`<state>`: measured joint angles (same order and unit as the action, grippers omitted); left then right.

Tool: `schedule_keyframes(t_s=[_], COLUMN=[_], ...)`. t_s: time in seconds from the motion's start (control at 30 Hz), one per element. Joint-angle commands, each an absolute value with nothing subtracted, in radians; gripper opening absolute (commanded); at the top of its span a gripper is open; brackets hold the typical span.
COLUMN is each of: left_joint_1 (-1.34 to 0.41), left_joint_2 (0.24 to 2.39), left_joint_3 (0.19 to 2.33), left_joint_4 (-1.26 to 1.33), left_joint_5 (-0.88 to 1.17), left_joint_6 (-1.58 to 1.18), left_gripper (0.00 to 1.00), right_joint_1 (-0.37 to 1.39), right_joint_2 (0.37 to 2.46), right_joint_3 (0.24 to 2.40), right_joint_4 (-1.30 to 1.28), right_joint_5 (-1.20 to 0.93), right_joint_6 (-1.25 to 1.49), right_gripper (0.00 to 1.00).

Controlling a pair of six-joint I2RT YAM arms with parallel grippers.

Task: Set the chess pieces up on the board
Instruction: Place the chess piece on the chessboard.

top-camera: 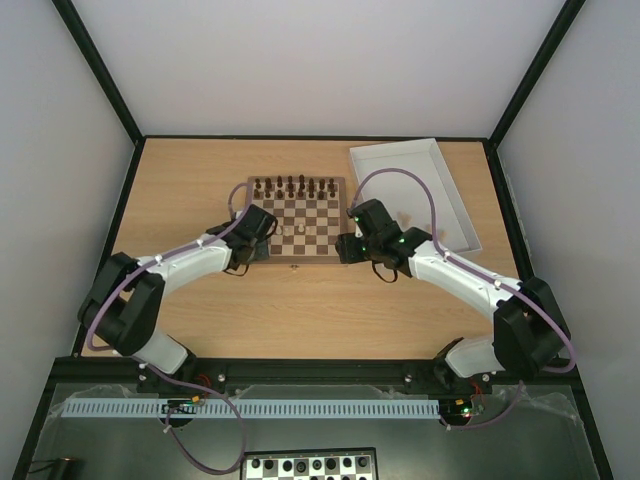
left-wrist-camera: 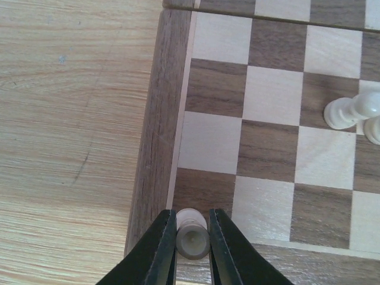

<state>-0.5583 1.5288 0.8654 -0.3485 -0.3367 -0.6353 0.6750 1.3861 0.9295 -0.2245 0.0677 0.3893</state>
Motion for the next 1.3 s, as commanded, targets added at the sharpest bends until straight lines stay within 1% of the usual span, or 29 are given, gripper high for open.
schedule_keyframes(t_s=[0.0, 0.43, 0.83, 1.07, 1.2, 1.27], left_joint_1=[-0.563, -0.563, -0.564, -0.565, -0.575, -0.584], left_joint_2=[1.556, 1.576, 1.575, 1.534, 1.506, 1.485], left_joint_3=[0.894, 0.900, 0.908, 0.913, 0.952, 0.971], left_joint_4=[-0.341, -0.314, -0.320, -0.343, -0.386, -0.406], left_joint_5=[-0.358, -0.366, -0.348, -0.365, -0.379, -0.389], left_joint_6=[-0.627, -0.621, -0.618, -0.624, -0.622, -0.621], left_gripper=[0.15, 0.16, 0.23, 0.38, 0.47, 0.53], right_joint_1=[0.681, 0.681, 0.681, 0.681, 0.681, 0.681], right_joint_2=[1.363, 1.365, 1.367, 1.373, 1.380, 1.383], right_joint_3=[0.912, 0.908, 0.907, 0.908, 0.911, 0.912], right_joint_4=[-0.233, -0.232, -0.230, -0.229, -0.230, -0.231], right_joint_5=[0.067, 0.065, 0.066, 0.067, 0.069, 0.073], right_joint_6=[0.391, 0.391, 0.390, 0.391, 0.390, 0.390], right_gripper=[0.63, 0.63, 0.64, 0.64, 0.64, 0.64])
